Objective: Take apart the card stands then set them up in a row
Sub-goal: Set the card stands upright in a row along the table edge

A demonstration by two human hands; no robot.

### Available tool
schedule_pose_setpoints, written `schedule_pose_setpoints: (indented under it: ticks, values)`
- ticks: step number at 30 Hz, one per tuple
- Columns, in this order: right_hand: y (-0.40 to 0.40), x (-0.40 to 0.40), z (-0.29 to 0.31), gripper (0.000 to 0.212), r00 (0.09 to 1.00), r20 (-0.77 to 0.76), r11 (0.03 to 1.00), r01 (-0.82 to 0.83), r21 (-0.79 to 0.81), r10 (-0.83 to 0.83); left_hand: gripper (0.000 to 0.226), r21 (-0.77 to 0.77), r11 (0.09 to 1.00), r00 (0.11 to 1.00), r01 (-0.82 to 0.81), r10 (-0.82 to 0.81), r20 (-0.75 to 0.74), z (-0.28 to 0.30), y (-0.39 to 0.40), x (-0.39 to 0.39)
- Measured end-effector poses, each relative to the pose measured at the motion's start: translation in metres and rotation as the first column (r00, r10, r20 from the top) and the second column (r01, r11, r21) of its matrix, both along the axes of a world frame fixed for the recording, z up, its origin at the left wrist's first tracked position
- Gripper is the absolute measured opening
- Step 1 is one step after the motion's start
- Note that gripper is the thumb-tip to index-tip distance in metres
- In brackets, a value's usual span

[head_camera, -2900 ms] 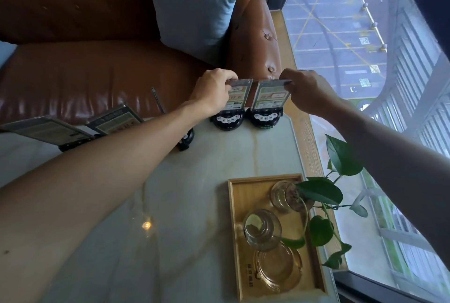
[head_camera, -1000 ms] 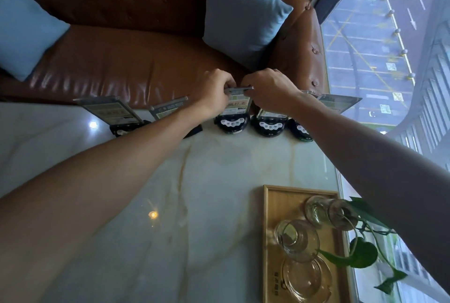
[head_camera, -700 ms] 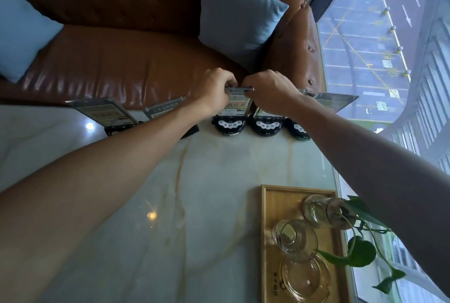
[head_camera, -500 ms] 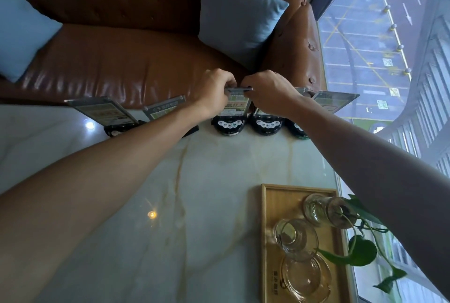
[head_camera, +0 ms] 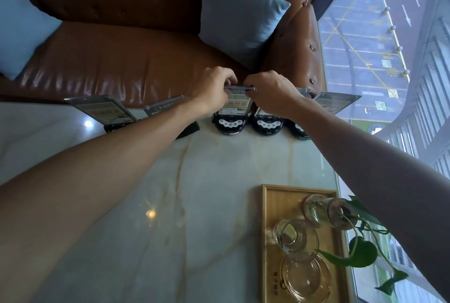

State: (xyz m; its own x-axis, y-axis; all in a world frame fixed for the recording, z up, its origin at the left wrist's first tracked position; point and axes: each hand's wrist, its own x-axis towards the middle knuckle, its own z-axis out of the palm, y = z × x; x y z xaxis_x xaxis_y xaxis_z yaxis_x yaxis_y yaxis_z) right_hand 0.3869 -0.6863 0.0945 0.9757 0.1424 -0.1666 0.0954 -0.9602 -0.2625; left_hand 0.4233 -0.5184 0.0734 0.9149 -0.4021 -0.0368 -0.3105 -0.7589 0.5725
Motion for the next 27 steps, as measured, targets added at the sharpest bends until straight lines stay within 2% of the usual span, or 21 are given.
schedule_pose_setpoints:
  ticks: [4, 7, 9, 11, 14, 16, 20, 24, 27]
  values:
    - [0.006, 0.004, 0.008, 0.023, 0.999, -0.044, 0.999, -0.027, -0.037, 0.025, 0.038, 0.033, 0.999, 0.999, -0.038, 0.038, 0.001, 0.012, 0.022, 0.004]
    - [0.021, 0.005, 0.018, 0.036, 0.999, 0.052, 1.000, -0.017, 0.008, 0.017, 0.049, 0.137, 0.989, 0.997, -0.054, 0.061, -0.049, 0.027, 0.055, 0.008]
    - [0.039, 0.008, 0.024, 0.030, 0.992, 0.121, 0.997, -0.035, 0.076, 0.025, 0.051, 0.235, 0.969, 0.991, -0.070, 0.094, -0.093, 0.034, 0.078, 0.008]
    - [0.061, 0.010, 0.031, 0.019, 0.992, 0.103, 0.990, -0.083, 0.115, 0.072, 0.049, 0.320, 0.945, 0.984, -0.071, 0.118, -0.130, 0.036, 0.097, 0.005]
    - [0.094, 0.014, 0.027, 0.024, 0.980, 0.052, 0.976, -0.198, 0.089, 0.194, 0.040, 0.375, 0.926, 0.973, -0.040, 0.121, -0.194, 0.033, 0.120, 0.001]
    - [0.112, 0.018, 0.014, 0.023, 0.968, 0.007, 0.967, -0.250, 0.053, 0.250, 0.029, 0.393, 0.919, 0.979, -0.030, 0.107, -0.174, 0.027, 0.132, -0.002]
    - [0.135, 0.018, 0.004, 0.021, 0.966, -0.070, 0.969, -0.248, 0.004, 0.248, 0.016, 0.356, 0.932, 0.985, -0.067, 0.118, -0.122, 0.015, 0.148, -0.008]
    - [0.141, 0.018, 0.007, 0.020, 0.965, -0.045, 0.966, -0.258, -0.016, 0.257, 0.015, 0.246, 0.964, 0.991, -0.102, 0.119, -0.056, 0.008, 0.156, -0.014]
    - [0.144, 0.011, 0.009, 0.017, 0.956, -0.097, 0.960, -0.279, -0.012, 0.277, 0.010, 0.153, 0.982, 0.994, -0.110, 0.112, -0.006, 0.007, 0.160, -0.015]
